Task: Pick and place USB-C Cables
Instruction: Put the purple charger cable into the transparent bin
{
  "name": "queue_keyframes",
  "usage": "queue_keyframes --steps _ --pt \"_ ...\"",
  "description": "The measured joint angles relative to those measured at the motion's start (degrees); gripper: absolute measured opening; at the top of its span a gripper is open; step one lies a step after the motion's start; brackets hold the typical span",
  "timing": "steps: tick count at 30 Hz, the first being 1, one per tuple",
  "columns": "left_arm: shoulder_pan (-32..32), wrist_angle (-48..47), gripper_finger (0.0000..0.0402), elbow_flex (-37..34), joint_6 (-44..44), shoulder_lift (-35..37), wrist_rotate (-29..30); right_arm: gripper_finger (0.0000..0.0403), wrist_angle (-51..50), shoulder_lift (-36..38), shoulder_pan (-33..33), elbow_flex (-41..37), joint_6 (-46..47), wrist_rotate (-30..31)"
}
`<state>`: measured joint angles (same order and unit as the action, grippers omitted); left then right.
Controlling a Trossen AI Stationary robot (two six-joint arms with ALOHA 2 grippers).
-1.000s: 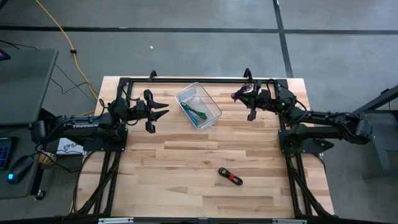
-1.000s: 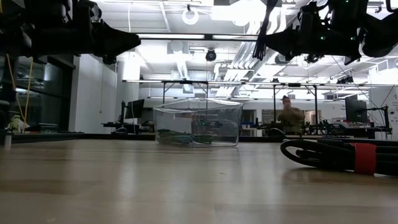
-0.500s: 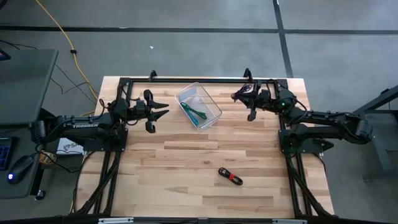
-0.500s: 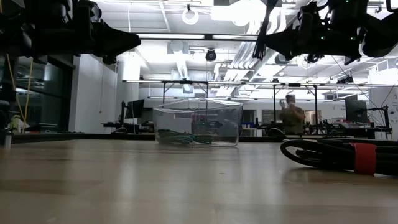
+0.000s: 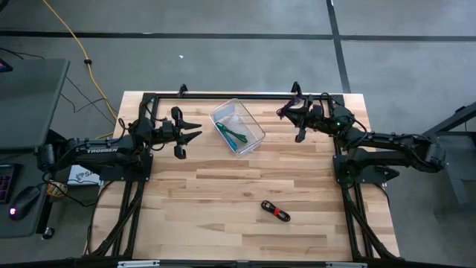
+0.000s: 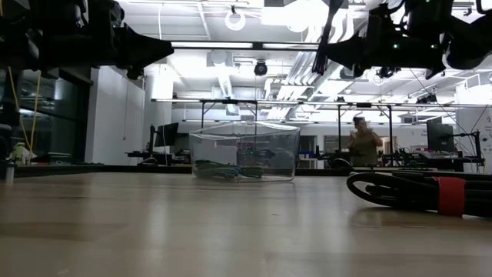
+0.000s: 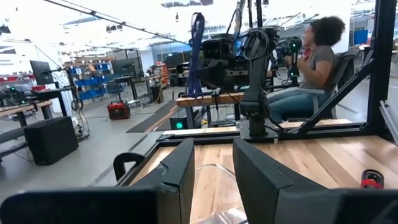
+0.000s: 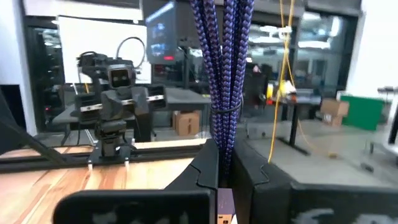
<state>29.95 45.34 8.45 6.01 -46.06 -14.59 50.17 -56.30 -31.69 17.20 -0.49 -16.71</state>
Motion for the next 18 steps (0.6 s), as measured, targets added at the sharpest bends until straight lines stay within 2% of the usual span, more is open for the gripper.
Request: queue_keyframes --steps 5,8,14,18 --pt "0.0 1.4 0.009 0.0 -1.0 0.0 0.3 0.0 -4.4 -2.1 3.1 3.4 -0.9 0.5" --pt "0.0 1.4 0.009 0.0 -2.7 0.0 0.2 0.0 -7.3 -5.4 6.3 7.0 -0.5 3.8" --pt "0.0 1.3 0.009 0.0 -2.8 0.0 0.2 0.0 -23.5 -15.6 12.2 19.3 -0.5 10.5" --pt "0.0 1.2 0.009 0.0 -2.8 0.0 0.2 0.0 -35.8 -23.7 14.1 29.5 2.2 12.2"
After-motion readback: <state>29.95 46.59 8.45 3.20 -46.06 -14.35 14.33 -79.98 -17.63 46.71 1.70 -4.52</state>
